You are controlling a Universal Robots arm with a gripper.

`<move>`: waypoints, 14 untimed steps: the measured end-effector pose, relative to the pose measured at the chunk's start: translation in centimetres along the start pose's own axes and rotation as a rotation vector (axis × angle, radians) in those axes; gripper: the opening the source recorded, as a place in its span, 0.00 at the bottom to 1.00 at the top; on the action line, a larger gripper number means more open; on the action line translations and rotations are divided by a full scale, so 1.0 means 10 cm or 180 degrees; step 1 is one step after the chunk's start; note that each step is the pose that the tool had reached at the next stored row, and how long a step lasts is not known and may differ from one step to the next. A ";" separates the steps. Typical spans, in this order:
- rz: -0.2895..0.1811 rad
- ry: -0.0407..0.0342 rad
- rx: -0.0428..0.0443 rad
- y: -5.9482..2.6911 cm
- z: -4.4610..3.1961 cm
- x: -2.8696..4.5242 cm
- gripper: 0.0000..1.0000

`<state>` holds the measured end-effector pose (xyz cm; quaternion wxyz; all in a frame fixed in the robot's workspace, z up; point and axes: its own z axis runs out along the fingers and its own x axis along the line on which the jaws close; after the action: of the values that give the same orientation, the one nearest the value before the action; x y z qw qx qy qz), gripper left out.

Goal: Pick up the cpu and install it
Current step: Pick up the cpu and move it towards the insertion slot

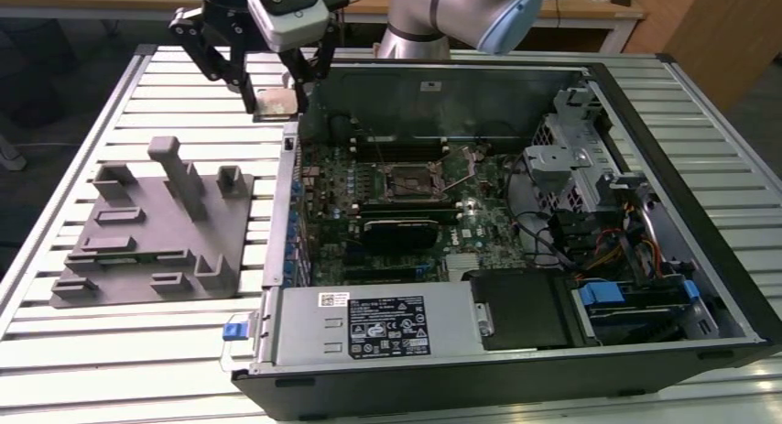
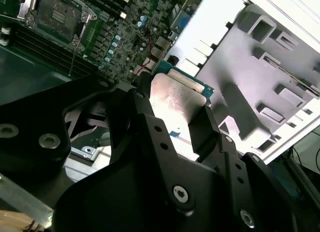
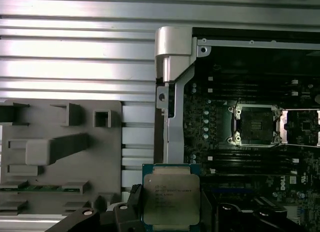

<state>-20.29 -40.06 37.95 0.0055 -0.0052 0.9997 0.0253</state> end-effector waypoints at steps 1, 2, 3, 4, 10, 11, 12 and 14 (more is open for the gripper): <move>0.0000 0.0000 0.0000 0.000 0.000 -0.011 0.54; 0.0000 0.0000 0.0000 0.000 0.000 -0.022 0.54; 0.0000 0.0000 0.0000 0.000 0.000 -0.035 0.54; 0.0000 0.0000 0.0000 0.000 0.000 -0.047 0.54; 0.0000 0.0000 0.0000 -0.001 0.001 -0.129 0.54; 0.0000 0.0000 0.0000 -0.002 0.001 -0.142 0.54; 0.0000 0.0000 0.0000 -0.002 0.001 -0.157 0.54; 0.0000 0.0000 0.0000 -0.002 0.002 -0.184 0.54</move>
<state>-18.45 -40.06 37.95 0.0055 -0.0052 0.9997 0.0253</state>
